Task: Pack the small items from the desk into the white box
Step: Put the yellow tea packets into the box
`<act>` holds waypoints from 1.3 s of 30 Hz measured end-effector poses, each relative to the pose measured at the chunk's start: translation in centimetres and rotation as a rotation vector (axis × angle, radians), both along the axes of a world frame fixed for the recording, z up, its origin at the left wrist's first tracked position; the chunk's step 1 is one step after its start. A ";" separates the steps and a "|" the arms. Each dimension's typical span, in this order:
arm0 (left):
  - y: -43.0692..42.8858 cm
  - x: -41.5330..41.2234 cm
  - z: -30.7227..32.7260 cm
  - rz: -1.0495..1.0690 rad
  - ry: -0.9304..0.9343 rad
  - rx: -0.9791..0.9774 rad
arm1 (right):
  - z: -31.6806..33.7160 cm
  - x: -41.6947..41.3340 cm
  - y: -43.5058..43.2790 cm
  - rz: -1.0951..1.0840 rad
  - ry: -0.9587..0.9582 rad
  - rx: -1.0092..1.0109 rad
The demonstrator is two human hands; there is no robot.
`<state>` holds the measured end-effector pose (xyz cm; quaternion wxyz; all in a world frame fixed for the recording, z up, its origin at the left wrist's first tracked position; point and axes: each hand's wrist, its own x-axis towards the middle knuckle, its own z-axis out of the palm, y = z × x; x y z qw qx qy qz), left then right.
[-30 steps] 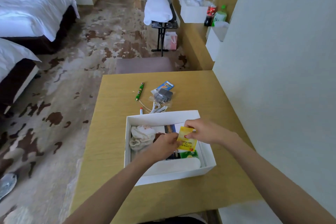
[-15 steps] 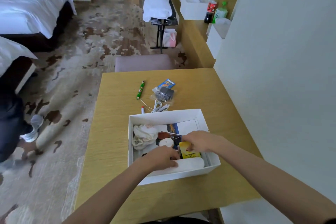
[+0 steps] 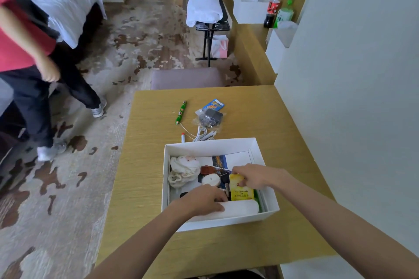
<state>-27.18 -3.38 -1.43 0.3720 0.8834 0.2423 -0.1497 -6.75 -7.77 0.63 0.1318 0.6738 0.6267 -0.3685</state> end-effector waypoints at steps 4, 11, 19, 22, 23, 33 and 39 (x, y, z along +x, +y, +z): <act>0.0 0.1 -0.1 -0.002 0.008 0.011 | 1.3 0.8 0.4 0.068 -0.053 0.027; -0.1 0.0 -0.1 -0.011 -0.005 0.032 | 1.4 -0.1 -0.5 0.199 -0.183 -0.056; -0.1 0.1 -0.1 -0.013 -0.005 0.030 | -0.7 -1.1 -1.9 0.328 -0.280 0.074; 0.0 0.2 0.0 -0.023 0.006 0.023 | -0.7 -0.8 -2.3 0.348 -0.284 0.094; 0.0 0.3 0.0 -0.022 0.011 0.019 | -0.8 -0.8 -2.5 0.351 -0.281 0.100; 1.7 0.4 1.3 0.123 -0.007 -0.033 | 1.7 2.0 -1.0 0.192 -0.127 0.402; 4.2 1.7 3.9 0.458 -0.239 -0.050 | 3.7 4.3 1.1 -0.107 0.196 0.722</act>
